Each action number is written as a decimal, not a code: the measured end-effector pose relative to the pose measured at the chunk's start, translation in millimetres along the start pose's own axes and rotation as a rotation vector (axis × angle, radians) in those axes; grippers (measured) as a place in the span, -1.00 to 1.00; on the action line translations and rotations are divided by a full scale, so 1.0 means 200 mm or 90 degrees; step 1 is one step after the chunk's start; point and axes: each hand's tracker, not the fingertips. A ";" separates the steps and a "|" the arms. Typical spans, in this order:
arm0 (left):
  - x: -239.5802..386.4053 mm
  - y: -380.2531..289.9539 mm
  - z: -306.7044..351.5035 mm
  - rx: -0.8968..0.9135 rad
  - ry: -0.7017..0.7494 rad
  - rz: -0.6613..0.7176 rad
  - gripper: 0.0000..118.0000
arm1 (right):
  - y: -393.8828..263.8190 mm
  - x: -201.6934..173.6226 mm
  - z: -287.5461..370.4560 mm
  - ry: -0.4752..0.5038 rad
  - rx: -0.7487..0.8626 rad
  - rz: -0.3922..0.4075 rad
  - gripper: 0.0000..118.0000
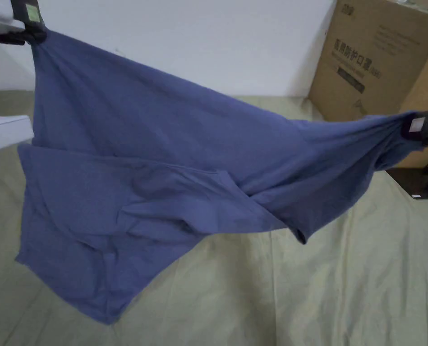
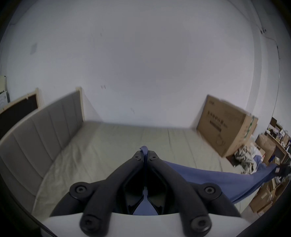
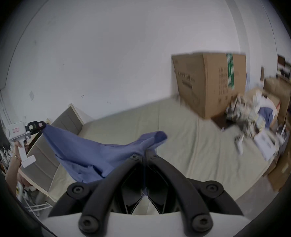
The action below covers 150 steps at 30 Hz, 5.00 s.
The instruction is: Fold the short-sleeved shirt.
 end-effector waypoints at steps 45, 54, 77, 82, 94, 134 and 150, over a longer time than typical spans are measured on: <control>0.01 0.83 -0.24 0.177 0.208 -0.003 -1.00 | 1.51 -0.81 -0.54 -0.205 0.266 0.180 -0.99; 0.13 0.86 -0.80 0.230 0.279 -0.057 -1.00 | 1.69 -0.84 -1.00 -0.284 0.333 0.176 -0.99; -0.10 0.06 -1.00 0.119 0.277 -0.008 -1.00 | 1.00 -0.76 -1.29 -0.192 0.223 0.179 -0.99; -0.20 -0.31 -0.72 0.053 0.260 0.080 -1.00 | 0.56 -0.62 -1.11 -0.151 0.132 0.174 -0.99; -0.31 -1.37 0.00 -0.124 0.208 0.141 -1.00 | -0.63 -0.25 -0.71 -0.073 -0.095 0.120 -0.99; -0.01 -1.54 0.49 -0.035 0.215 -0.018 1.00 | -1.09 -0.23 -0.15 -0.082 0.066 0.116 0.83; 0.13 -1.58 0.53 0.010 0.155 -0.045 -1.00 | -1.11 -0.35 -0.14 -0.044 0.111 0.112 -1.00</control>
